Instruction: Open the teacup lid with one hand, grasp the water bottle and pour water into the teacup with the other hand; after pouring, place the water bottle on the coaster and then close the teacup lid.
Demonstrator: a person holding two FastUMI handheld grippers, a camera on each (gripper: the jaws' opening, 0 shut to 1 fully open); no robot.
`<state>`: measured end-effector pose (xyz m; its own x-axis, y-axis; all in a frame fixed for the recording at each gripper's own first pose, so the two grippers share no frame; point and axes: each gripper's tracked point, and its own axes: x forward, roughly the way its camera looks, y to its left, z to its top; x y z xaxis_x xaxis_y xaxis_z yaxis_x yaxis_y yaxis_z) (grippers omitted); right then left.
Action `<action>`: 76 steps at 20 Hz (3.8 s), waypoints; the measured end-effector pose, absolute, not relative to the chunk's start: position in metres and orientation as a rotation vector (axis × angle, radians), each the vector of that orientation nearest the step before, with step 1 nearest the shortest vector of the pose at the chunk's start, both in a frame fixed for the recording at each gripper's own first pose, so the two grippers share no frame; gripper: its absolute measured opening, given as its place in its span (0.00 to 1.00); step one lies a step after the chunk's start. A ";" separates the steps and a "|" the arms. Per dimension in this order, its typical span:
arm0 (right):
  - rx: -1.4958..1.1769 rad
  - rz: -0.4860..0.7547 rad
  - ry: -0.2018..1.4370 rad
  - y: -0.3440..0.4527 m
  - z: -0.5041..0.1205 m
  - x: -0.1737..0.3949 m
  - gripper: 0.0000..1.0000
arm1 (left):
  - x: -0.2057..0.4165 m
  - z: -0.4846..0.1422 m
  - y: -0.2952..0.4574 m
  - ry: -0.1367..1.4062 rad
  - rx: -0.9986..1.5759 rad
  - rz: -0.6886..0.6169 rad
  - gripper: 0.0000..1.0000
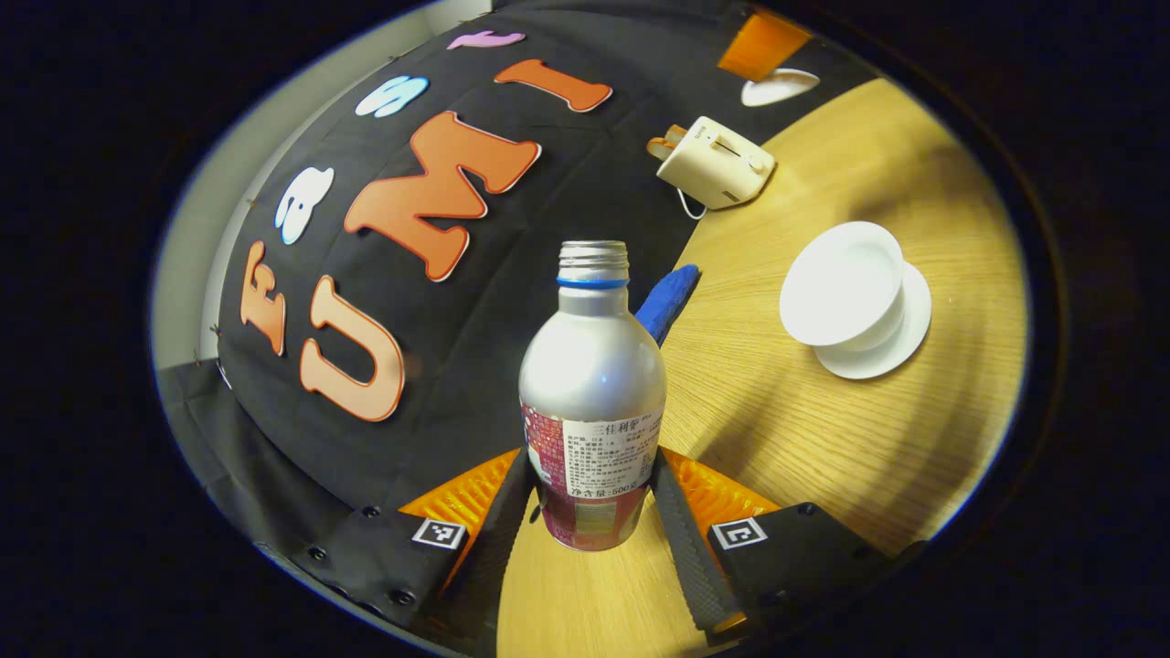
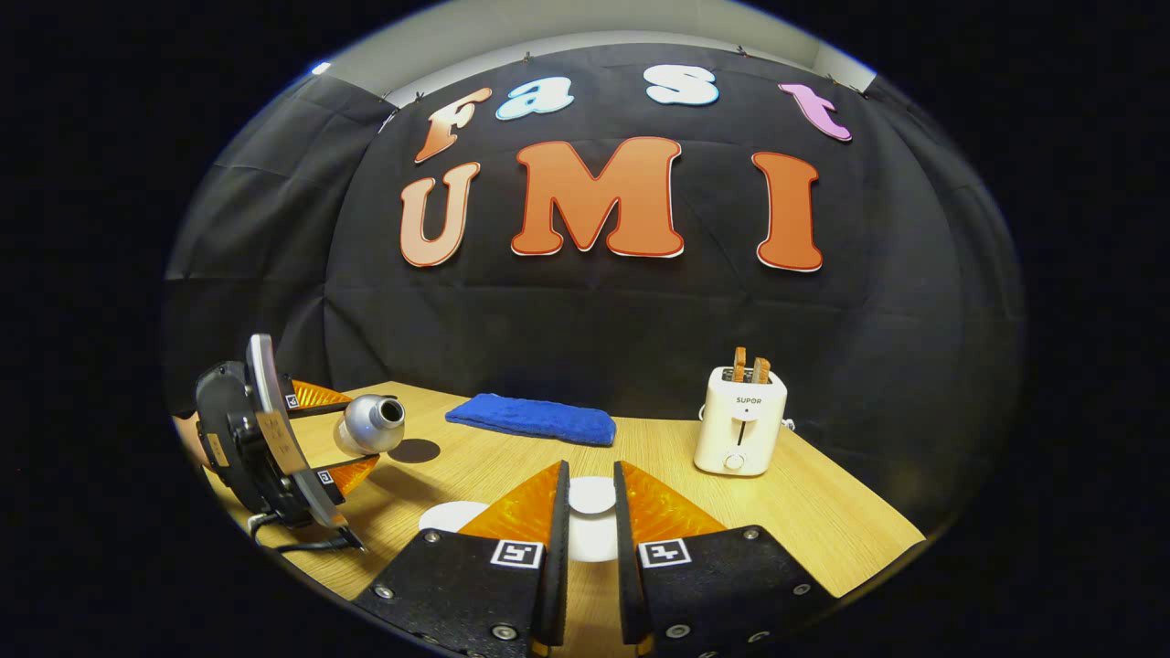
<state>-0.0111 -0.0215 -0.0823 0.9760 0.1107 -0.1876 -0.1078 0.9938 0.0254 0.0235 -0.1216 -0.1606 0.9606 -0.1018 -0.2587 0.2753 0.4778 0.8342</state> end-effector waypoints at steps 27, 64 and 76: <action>0.004 0.080 0.174 -0.051 -0.085 -0.024 0.24 | 0.043 -0.132 -0.139 -0.016 1.685 -0.208 0.78; -0.021 0.072 0.184 -0.052 -0.084 -0.031 0.24 | 0.064 -0.055 -0.161 -0.285 1.987 -0.162 0.81; -0.024 0.080 0.200 -0.047 -0.090 -0.029 0.24 | 0.063 -0.079 -0.170 -0.314 2.076 -0.203 0.81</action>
<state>-0.0286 -0.0468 -0.0902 0.9770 0.0771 -0.1990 -0.0819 0.9965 -0.0158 0.0635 -0.1705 -0.0788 0.9524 -0.3044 -0.0158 -0.1390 -0.4797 0.8664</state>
